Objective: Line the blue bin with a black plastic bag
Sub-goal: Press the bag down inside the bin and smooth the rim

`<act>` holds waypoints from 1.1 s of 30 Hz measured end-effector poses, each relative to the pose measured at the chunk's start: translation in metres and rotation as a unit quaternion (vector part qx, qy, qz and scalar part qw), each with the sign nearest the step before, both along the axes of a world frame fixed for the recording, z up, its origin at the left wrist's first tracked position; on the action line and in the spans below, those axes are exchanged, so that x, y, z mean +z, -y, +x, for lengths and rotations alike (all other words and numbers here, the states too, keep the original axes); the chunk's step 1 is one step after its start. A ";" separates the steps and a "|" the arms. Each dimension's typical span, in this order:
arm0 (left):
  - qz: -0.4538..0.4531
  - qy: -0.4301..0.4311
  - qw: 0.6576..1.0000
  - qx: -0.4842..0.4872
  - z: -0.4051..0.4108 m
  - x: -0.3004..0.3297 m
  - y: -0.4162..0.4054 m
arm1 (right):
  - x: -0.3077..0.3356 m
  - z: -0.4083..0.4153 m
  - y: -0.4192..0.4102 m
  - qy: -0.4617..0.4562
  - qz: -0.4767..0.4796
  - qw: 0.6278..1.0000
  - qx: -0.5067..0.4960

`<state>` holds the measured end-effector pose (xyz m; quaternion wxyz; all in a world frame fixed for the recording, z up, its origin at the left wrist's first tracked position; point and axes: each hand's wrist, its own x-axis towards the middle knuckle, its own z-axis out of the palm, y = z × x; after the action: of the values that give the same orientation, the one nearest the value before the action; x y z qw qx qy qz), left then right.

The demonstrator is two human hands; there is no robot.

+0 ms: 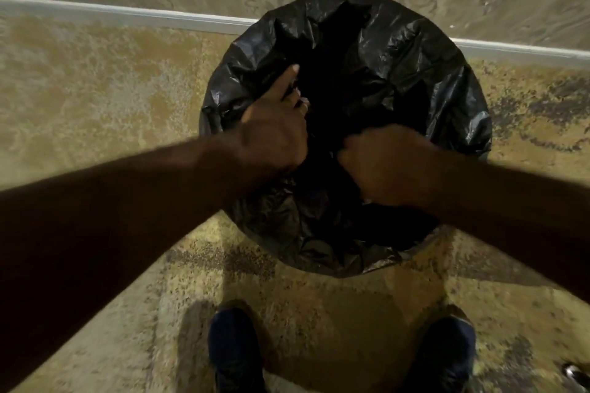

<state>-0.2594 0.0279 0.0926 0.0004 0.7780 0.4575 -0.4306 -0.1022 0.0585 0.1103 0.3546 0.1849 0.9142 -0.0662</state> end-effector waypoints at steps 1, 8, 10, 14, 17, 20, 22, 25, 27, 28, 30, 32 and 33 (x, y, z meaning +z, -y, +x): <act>-0.008 0.014 1.000 0.018 0.007 0.002 0.003 | 0.003 -0.005 -0.010 -0.057 0.036 0.997 0.041; -0.021 -0.039 0.991 0.130 0.023 -0.008 0.031 | -0.010 0.002 -0.041 0.117 0.165 0.965 0.168; -0.027 -0.064 0.990 0.127 0.014 -0.016 0.037 | -0.020 0.012 -0.043 0.152 0.179 0.956 0.178; -0.044 -0.071 0.986 0.143 -0.002 -0.026 0.045 | -0.026 0.028 -0.048 0.169 0.187 0.953 0.168; -0.031 -0.014 0.989 0.141 0.002 -0.025 0.040 | -0.021 0.030 -0.045 0.126 0.183 0.964 0.146; 0.011 0.196 0.968 0.157 0.006 -0.015 0.021 | -0.013 0.018 -0.025 0.037 0.134 0.989 0.048; 0.035 0.310 0.938 0.150 0.003 -0.012 0.007 | -0.002 0.011 -0.005 0.007 0.058 0.997 -0.051; 0.008 0.350 0.908 0.230 -0.005 -0.016 -0.012 | 0.005 0.009 0.024 0.049 -0.047 0.989 -0.131; -0.004 0.362 0.880 0.306 -0.012 -0.022 -0.020 | -0.002 0.012 0.039 0.097 -0.094 0.981 -0.139; -0.002 0.368 0.870 0.327 -0.014 -0.024 -0.022 | -0.006 0.014 0.044 0.115 -0.118 0.976 -0.142; 0.008 0.383 0.848 0.367 -0.017 -0.027 -0.027 | -0.011 0.018 0.049 0.137 -0.173 0.962 -0.160; 0.026 0.411 0.819 0.400 -0.015 -0.025 -0.030 | -0.008 0.020 0.051 0.134 -0.210 0.953 -0.170; 0.032 0.431 0.802 0.413 -0.014 -0.022 -0.031 | -0.005 0.021 0.052 0.121 -0.213 0.954 -0.173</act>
<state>-0.2737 0.0593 0.0701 0.3504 0.6201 0.7019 0.0047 -0.0816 0.0070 0.1057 0.4771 0.2670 0.7831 -0.2965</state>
